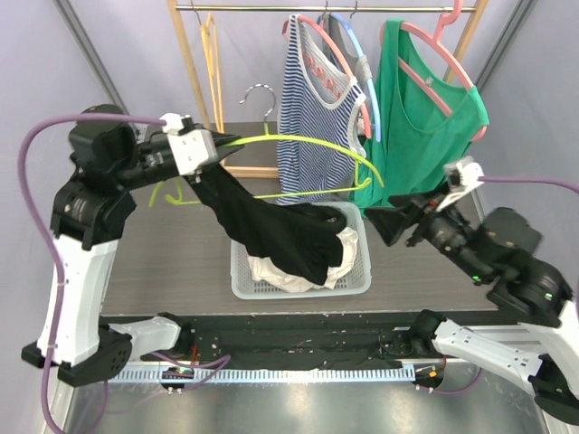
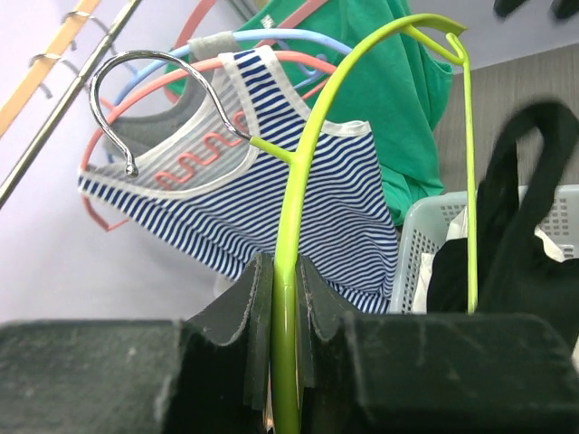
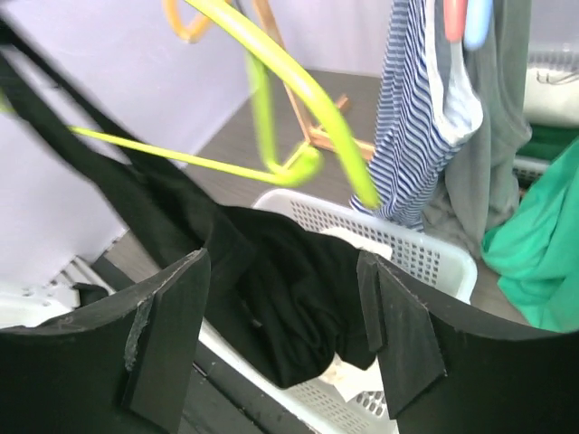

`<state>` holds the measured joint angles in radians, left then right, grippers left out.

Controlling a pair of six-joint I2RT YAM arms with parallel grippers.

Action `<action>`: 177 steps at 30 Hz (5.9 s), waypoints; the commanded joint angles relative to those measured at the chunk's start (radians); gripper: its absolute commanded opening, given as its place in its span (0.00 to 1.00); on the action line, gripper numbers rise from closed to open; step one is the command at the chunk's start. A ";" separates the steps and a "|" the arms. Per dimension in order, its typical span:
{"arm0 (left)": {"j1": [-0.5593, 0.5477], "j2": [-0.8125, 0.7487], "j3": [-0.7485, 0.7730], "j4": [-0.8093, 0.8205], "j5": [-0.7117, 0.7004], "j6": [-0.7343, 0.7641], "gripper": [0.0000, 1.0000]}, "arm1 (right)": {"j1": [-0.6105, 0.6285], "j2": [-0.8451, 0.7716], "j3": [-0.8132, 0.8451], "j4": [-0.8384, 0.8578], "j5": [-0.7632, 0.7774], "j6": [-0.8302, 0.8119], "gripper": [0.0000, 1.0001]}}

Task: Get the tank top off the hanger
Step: Remove the tank top from the hanger, then place the tank top in the bin.

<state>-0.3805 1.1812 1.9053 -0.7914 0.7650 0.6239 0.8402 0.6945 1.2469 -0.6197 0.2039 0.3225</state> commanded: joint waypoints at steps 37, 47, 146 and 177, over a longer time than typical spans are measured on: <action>-0.199 0.063 0.084 -0.131 0.231 0.467 0.00 | -0.006 0.289 0.485 -0.239 -0.434 -0.375 0.75; -0.199 0.070 0.100 -0.121 0.220 0.471 0.00 | -0.006 0.280 0.422 -0.247 -0.460 -0.343 0.53; -0.382 0.083 -0.032 0.316 -0.636 -0.389 0.00 | -0.009 -0.136 0.519 -0.313 0.040 -0.379 0.01; -0.515 0.141 -0.877 0.277 -0.814 -0.311 0.65 | -0.009 0.224 0.451 -0.244 0.097 -0.335 0.01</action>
<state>-0.8944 1.3090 1.0992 -0.5972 -0.0582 0.3218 0.8337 0.8871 1.6409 -0.9463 0.2871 -0.0307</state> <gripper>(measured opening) 0.561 0.179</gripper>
